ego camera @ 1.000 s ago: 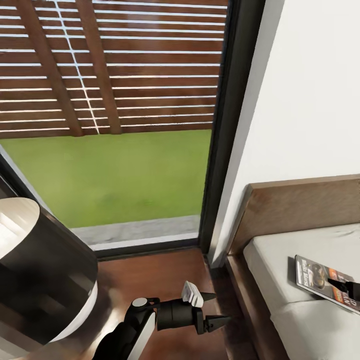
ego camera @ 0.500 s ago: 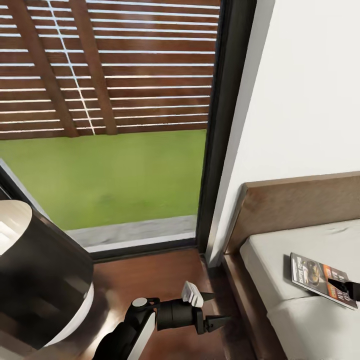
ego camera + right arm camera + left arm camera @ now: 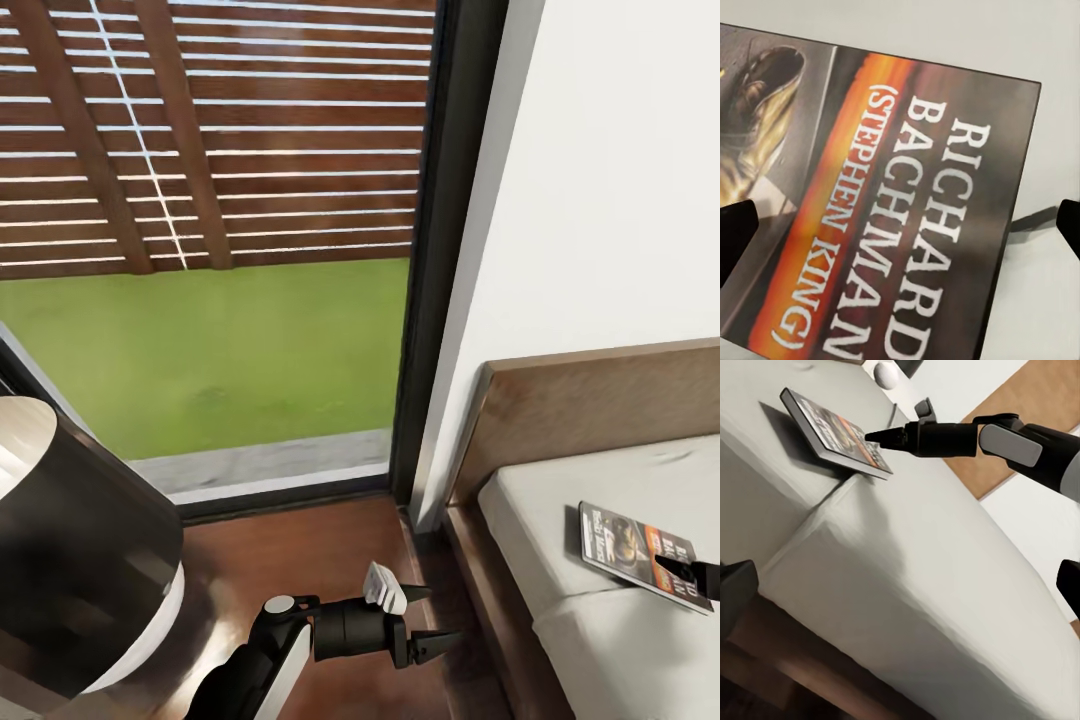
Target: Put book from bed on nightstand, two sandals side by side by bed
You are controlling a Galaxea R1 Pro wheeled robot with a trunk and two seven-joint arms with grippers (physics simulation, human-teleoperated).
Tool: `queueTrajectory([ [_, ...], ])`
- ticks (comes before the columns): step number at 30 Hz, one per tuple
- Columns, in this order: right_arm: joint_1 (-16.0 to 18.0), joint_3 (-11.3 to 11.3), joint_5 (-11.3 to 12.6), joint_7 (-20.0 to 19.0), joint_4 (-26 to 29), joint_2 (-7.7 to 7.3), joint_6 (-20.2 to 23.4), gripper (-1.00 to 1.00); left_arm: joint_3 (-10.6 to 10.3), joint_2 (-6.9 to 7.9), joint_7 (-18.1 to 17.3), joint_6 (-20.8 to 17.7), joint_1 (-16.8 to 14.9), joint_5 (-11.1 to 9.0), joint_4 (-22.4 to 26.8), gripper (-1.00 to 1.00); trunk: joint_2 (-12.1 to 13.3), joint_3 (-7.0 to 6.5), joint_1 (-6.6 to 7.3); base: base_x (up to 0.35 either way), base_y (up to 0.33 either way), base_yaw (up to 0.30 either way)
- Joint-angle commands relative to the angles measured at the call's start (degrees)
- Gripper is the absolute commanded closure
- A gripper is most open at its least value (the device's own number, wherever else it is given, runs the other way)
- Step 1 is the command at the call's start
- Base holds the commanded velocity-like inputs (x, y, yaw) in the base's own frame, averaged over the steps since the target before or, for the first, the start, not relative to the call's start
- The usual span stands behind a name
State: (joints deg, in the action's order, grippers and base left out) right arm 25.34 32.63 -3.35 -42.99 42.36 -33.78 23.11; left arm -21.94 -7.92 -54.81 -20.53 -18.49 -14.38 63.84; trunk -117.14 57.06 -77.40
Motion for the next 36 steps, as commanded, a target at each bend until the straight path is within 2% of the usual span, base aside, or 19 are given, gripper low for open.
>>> queueTrajectory([
  [1,0.1,0.2,-0.3,-0.4,0.1,0.03,0.3,-1.0,0.0,0.01,-0.1,-0.6,0.0,-0.5,0.0,-1.0,0.0,0.05,0.0,0.0,0.0,0.0],
  [13,0.1,0.2,-0.4,-0.4,0.1,0.03,-0.2,-1.0,0.0,0.01,-0.1,-0.6,0.0,-0.5,0.0,-1.0,0.0,0.05,0.0,0.0,0.0,0.0],
  [17,0.1,0.2,-0.3,-0.4,0.1,0.03,-0.2,-1.0,0.0,0.01,-0.1,-0.6,0.0,-0.5,0.0,-1.0,-1.6,0.77,-0.88,0.0,0.0,0.0],
  [36,0.1,0.2,-0.3,-0.4,0.1,0.03,-0.2,-1.0,0.0,0.01,-0.1,-0.6,0.0,-0.5,0.0,-1.0,-1.6,1.11,-0.88,0.0,0.0,0.037],
])
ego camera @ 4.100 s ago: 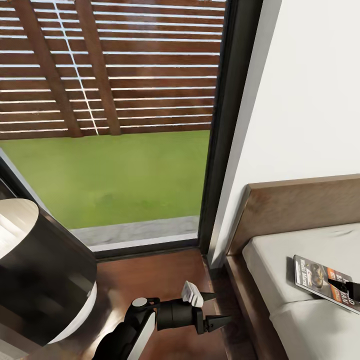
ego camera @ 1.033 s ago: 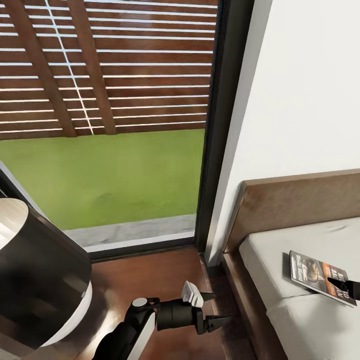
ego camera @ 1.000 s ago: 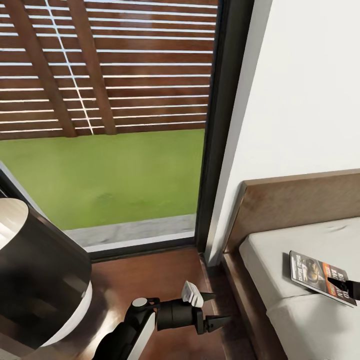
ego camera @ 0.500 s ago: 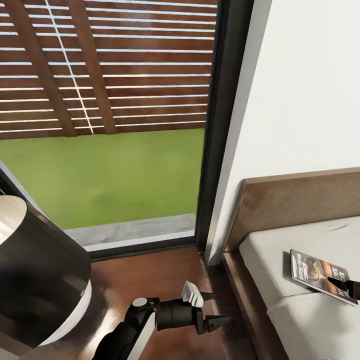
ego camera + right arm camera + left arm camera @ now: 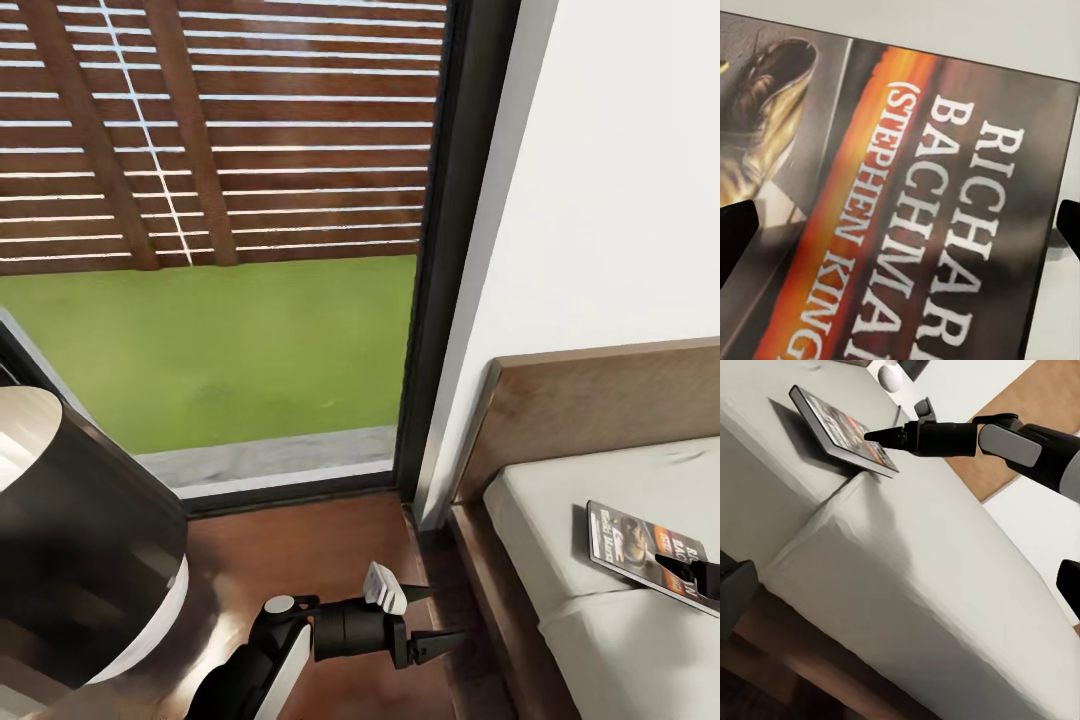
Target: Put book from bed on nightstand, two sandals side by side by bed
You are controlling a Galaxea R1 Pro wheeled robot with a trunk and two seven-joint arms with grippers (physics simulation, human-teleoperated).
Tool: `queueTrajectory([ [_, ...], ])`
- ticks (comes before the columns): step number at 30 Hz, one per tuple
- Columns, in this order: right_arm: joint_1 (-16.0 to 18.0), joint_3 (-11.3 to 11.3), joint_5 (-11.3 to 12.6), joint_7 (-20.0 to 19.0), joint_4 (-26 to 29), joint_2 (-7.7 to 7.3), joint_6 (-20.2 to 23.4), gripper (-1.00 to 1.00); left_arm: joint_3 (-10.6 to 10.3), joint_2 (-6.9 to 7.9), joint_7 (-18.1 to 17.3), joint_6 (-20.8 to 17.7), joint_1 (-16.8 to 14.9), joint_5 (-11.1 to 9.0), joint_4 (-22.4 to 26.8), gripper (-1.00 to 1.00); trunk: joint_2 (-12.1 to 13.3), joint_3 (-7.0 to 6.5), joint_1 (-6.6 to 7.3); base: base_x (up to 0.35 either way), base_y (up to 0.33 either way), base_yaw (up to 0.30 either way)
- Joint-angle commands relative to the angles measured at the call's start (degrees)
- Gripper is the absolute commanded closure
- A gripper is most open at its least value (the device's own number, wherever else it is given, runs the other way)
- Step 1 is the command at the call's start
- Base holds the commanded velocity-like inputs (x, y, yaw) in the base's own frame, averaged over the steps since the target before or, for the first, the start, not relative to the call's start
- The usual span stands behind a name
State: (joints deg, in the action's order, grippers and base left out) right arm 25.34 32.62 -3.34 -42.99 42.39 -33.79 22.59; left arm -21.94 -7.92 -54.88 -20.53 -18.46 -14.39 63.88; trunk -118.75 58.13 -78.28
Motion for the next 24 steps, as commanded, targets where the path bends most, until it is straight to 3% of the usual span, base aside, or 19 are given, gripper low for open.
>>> queueTrajectory([
  [1,0.1,0.2,-0.3,-0.4,0.1,0.04,0.4,-1.0,0.0,0.01,0.0,-0.6,-0.1,-0.5,0.0,-1.0,0.0,0.05,0.01,0.0,0.0,0.009],
  [24,0.1,0.2,-0.3,-0.4,0.1,0.04,0.4,-1.0,0.0,0.01,0.0,-0.6,0.0,-0.5,-0.1,-1.0,-0.8,0.42,-0.43,0.0,0.0,0.001],
])
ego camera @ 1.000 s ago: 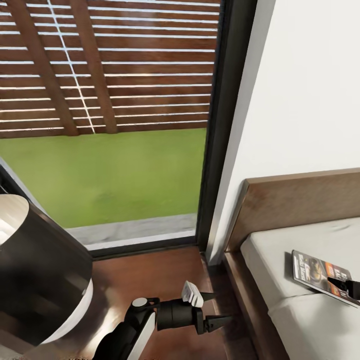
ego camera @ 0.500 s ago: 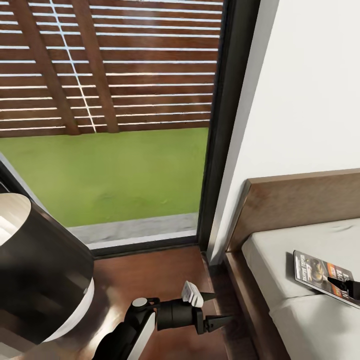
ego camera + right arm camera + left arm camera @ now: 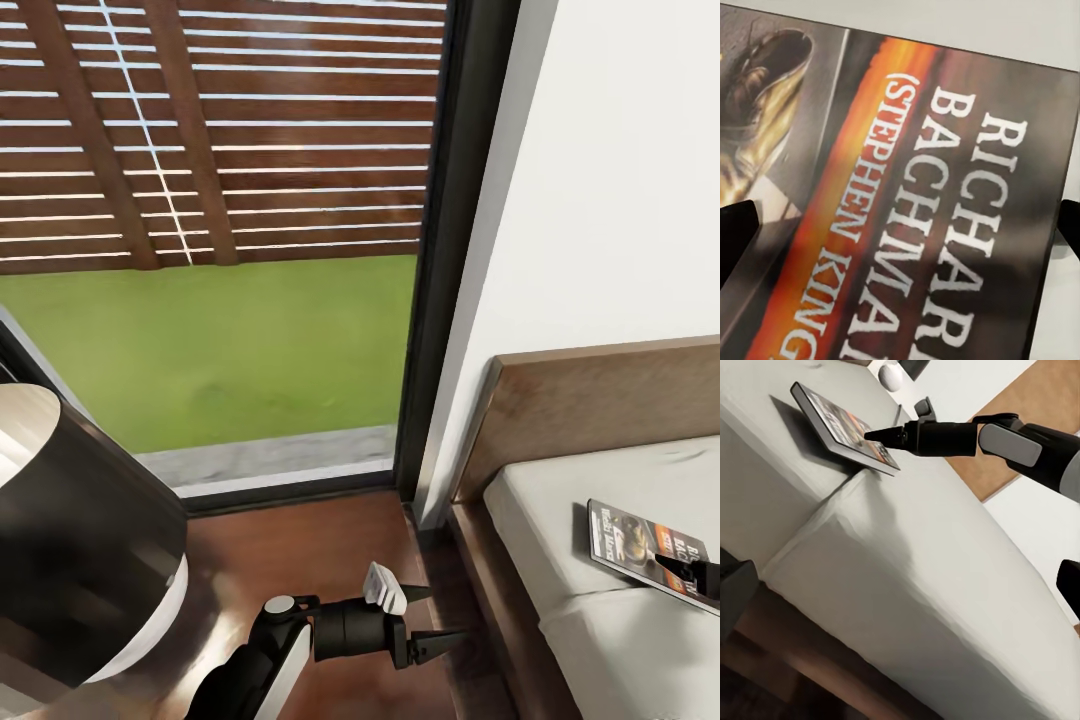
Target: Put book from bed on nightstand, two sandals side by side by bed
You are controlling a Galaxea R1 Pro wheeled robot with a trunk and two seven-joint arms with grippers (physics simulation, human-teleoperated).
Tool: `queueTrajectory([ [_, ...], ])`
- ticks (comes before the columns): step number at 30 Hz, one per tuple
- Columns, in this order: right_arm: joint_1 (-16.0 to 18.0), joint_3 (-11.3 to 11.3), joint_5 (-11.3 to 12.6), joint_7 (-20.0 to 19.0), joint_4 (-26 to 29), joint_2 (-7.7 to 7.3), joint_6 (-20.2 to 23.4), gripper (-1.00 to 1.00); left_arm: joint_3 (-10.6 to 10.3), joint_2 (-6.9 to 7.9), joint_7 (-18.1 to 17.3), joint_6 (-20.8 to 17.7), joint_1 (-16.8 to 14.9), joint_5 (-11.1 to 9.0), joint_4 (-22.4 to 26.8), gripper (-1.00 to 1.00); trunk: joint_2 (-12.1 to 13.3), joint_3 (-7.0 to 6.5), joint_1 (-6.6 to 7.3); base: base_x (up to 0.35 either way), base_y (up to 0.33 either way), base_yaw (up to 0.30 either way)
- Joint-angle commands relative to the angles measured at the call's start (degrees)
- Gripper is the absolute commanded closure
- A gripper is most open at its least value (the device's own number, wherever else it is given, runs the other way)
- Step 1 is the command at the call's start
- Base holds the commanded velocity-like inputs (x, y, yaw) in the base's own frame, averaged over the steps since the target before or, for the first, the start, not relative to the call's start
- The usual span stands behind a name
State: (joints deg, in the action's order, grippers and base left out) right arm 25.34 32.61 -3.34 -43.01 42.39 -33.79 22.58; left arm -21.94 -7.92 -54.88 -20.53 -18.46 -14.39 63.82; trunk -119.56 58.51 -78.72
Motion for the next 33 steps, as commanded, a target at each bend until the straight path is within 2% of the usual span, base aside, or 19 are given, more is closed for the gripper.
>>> queueTrajectory([
  [1,0.1,0.2,-0.3,-0.4,0.1,0.04,0.4,-1.0,0.0,0.01,0.0,-0.6,0.0,-0.5,0.0,-1.0,0.0,0.04,0.01,0.0,0.0,0.0],
  [33,0.1,0.2,-0.3,-0.4,0.1,0.04,0.3,-1.0,0.0,0.01,0.0,-0.6,0.0,-0.5,0.0,-1.0,0.0,0.63,0.01,0.0,0.0,0.055],
])
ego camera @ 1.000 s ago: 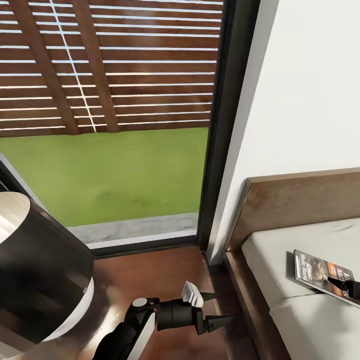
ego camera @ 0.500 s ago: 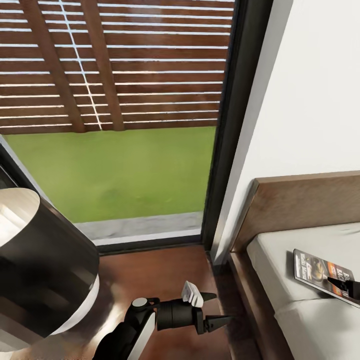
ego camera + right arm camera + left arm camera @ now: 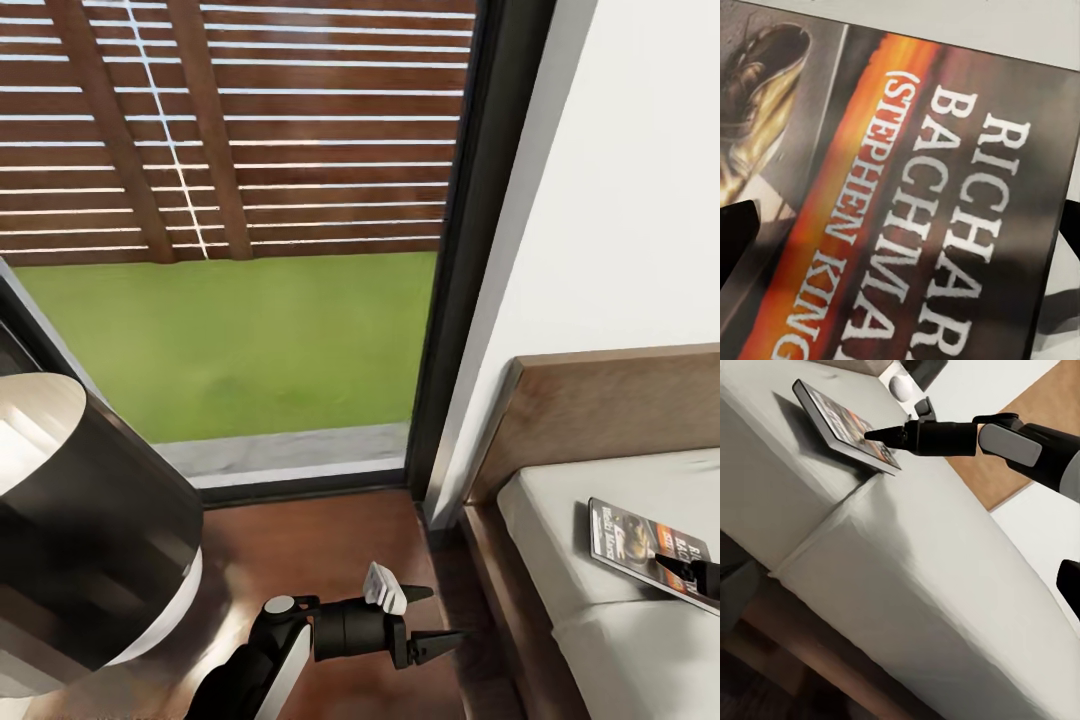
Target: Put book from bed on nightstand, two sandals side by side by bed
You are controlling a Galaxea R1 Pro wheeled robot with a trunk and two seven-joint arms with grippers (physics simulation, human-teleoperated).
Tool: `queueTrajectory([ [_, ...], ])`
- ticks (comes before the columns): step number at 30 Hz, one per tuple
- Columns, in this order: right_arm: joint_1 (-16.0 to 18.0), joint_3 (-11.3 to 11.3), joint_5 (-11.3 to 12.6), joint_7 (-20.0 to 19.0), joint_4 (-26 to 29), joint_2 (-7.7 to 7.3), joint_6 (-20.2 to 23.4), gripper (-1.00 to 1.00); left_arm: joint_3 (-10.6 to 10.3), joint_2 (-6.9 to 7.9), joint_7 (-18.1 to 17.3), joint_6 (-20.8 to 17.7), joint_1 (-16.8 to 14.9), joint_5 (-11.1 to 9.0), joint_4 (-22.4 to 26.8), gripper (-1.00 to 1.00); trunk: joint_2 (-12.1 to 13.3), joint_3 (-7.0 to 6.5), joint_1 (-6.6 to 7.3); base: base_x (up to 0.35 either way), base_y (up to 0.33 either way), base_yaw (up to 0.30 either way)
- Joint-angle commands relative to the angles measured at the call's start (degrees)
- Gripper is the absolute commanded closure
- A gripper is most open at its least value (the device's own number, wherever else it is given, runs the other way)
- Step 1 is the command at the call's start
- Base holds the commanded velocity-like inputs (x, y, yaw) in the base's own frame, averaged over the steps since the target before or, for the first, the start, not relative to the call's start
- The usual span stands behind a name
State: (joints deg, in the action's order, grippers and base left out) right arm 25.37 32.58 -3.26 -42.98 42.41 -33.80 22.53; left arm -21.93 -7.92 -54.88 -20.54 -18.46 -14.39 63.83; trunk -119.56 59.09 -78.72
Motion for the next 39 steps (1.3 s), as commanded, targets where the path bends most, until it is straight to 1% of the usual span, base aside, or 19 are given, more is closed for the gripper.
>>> queueTrajectory([
  [1,0.0,0.2,-0.4,-0.4,0.0,0.05,0.4,-1.0,0.0,0.01,0.0,-0.6,0.0,-0.5,0.0,-1.0,0.0,0.06,0.0,0.0,0.0,0.024],
  [16,0.0,0.2,-0.4,-0.4,0.1,0.05,0.3,-1.0,0.0,0.01,0.0,-0.6,0.0,-0.5,0.0,-1.0,0.0,0.07,0.0,0.0,0.0,0.002],
  [24,0.0,0.1,-0.4,-0.5,0.2,0.05,0.3,-1.0,0.0,0.01,0.0,-0.6,-0.1,-0.5,0.0,-1.0,0.0,0.07,0.0,0.0,0.0,0.15],
  [39,0.0,0.1,-0.4,-0.5,0.2,0.05,0.3,-1.0,0.0,0.01,0.0,-0.6,0.0,-0.5,0.0,-1.0,0.0,0.12,0.0,0.0,0.0,0.022],
])
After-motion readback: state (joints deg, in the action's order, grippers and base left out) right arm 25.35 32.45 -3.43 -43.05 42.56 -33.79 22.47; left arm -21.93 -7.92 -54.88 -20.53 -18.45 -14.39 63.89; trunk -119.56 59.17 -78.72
